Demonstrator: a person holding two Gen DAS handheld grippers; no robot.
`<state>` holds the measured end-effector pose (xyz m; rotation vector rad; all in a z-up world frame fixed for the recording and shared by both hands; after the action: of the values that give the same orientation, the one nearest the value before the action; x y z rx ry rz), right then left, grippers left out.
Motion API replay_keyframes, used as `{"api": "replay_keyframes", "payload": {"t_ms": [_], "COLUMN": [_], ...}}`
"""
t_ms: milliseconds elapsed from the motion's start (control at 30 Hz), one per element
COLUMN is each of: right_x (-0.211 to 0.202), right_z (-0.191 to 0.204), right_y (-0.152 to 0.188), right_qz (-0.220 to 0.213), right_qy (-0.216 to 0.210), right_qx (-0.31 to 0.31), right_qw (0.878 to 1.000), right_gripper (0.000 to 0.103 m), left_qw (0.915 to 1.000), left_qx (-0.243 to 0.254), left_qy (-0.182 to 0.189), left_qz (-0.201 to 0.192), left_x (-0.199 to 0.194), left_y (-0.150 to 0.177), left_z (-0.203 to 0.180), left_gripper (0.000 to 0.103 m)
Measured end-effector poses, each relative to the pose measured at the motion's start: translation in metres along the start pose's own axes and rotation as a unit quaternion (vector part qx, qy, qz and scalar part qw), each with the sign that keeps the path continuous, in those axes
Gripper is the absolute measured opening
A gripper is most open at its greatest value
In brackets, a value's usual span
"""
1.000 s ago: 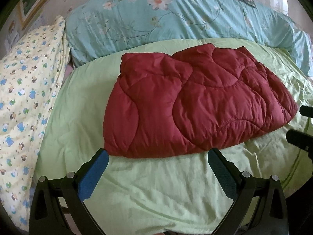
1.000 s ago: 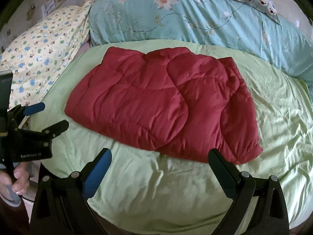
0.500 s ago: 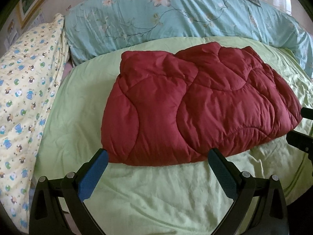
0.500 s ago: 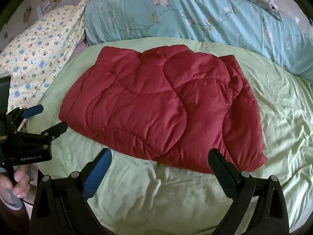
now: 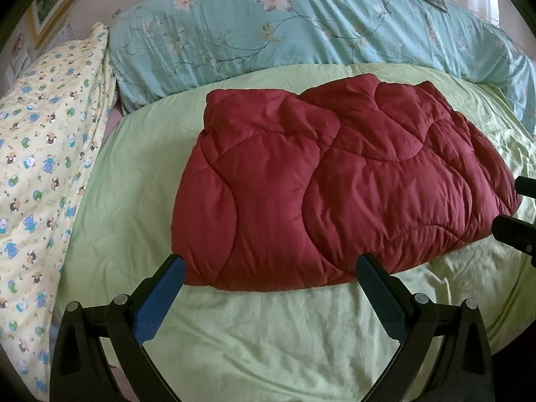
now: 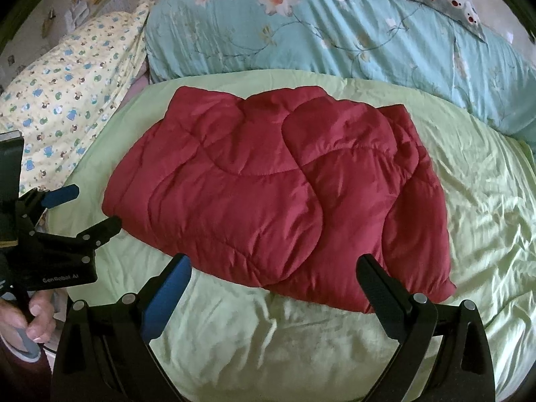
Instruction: Fold large clothes
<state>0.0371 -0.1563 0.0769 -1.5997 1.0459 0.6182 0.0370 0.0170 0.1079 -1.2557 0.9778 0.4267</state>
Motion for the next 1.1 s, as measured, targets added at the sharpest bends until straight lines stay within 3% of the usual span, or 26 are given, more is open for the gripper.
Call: {"api": "replay_keyframes", "payload": {"t_ms": [1100], "right_x": [-0.0006], "right_z": [-0.0003], "right_y": [-0.0071], "right_qz": [-0.005], "right_qy": [-0.004], "right_qx": [0.0], "right_qw": [1.0], "right_gripper": [0.1], "left_qw": [1.0], "left_qx": [0.003], "left_qy": [-0.001], "left_qz": [-0.005], "left_x": [0.0034], "left_y": [-0.0064], "left_z": [0.0035], "left_gripper": [0.102]}}
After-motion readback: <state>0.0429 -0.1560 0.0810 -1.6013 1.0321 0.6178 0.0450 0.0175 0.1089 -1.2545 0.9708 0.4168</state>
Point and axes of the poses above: each gripper's, at about its wrist camera, not at the fingertips, and x roughly the way its jaws point, z to its left, y to its underside, the point moved 1 cm from there along x, roughly the way its jaws point, and after that the axes turned 14 degrees about y, right-handed, at the moved point
